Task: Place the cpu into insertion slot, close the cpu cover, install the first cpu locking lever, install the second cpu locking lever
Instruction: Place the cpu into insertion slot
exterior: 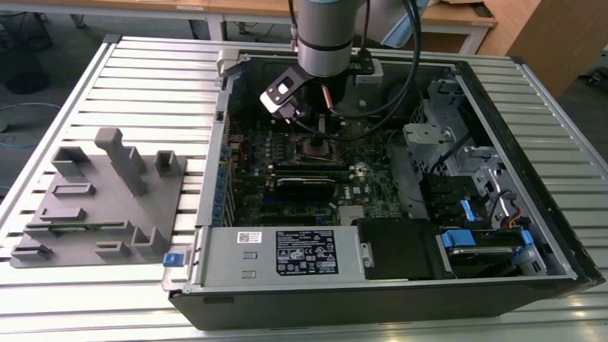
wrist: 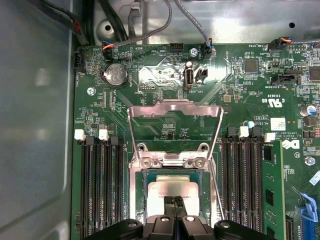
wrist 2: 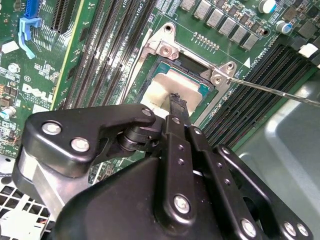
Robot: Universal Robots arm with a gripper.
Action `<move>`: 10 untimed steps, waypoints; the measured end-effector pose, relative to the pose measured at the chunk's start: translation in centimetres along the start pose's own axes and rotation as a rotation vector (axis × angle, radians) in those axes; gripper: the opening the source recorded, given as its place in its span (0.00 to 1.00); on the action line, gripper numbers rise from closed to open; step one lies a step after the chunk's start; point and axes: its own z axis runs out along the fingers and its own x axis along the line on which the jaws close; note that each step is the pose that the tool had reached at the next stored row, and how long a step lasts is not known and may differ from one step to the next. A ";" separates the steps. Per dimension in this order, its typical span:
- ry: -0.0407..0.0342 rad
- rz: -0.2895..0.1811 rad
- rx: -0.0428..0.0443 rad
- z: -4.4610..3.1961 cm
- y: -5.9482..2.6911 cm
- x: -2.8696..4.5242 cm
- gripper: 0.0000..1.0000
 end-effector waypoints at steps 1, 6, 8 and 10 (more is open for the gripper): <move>0.0002 0.000 -0.0001 0.02 0.00 0.00 0.11; -0.0001 0.000 0.0001 0.18 -0.01 -0.01 0.11; 0.0001 0.000 0.0000 0.20 -0.01 0.00 0.11; 0.0003 0.000 -0.0002 0.22 -0.01 0.05 0.11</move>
